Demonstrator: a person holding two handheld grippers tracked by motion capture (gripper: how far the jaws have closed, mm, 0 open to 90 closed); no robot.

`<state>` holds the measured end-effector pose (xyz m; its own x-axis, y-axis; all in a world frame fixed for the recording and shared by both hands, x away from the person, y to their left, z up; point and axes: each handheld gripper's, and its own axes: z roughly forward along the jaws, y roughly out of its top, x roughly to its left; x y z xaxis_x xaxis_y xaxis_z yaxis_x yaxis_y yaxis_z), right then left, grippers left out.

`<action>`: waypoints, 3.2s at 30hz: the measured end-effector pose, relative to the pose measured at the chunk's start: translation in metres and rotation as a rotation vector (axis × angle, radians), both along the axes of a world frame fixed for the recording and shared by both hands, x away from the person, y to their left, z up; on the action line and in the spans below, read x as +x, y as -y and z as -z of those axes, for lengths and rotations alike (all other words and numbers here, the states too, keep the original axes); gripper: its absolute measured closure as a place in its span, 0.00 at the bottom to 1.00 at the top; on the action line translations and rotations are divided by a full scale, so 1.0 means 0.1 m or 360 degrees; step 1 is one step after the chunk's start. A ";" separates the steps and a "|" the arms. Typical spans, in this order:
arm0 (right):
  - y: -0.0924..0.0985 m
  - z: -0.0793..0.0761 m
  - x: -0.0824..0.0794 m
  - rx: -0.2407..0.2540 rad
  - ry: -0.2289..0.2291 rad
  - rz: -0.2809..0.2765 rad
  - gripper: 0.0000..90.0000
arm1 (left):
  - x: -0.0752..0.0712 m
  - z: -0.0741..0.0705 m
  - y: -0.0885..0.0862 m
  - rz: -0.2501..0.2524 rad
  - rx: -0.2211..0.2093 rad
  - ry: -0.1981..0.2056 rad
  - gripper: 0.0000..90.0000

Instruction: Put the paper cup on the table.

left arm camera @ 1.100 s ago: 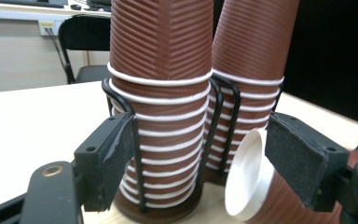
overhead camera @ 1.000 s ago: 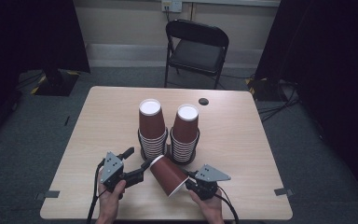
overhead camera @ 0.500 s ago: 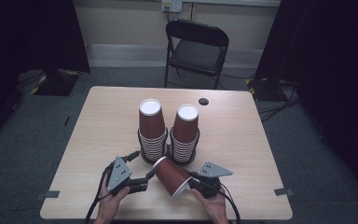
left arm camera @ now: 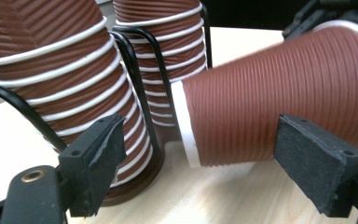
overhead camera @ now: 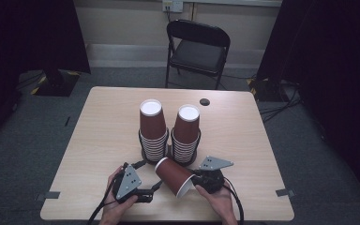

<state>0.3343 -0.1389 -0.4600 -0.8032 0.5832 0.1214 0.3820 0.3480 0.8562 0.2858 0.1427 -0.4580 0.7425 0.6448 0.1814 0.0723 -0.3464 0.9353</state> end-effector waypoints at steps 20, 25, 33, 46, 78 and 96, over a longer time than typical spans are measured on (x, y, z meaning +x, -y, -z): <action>-0.05 -0.20 0.14 -0.0193 -0.0193 -0.0136 0.95 | -0.14 0.12 0.25 0.0009 0.0340 0.0158 0.18; -0.11 -0.26 0.18 -0.0241 -0.0240 -0.0158 0.95 | -0.17 0.17 0.31 0.0033 0.0433 0.0276 0.17; -0.16 -0.29 0.22 -0.0289 -0.0292 -0.0159 0.95 | -0.16 0.18 0.36 0.0020 0.0550 0.0349 0.16; -0.28 -0.36 0.29 -0.0308 -0.0327 -0.0177 0.96 | -0.10 0.13 0.37 0.0058 0.0644 0.0419 0.12; -0.44 -0.32 0.32 -0.0238 -0.0385 -0.0244 0.97 | -0.07 0.04 0.66 0.0128 0.0701 0.0425 0.09; -0.53 -0.27 0.37 -0.0251 -0.0431 -0.0227 0.96 | -0.02 0.02 0.70 0.0113 0.0610 0.0391 0.06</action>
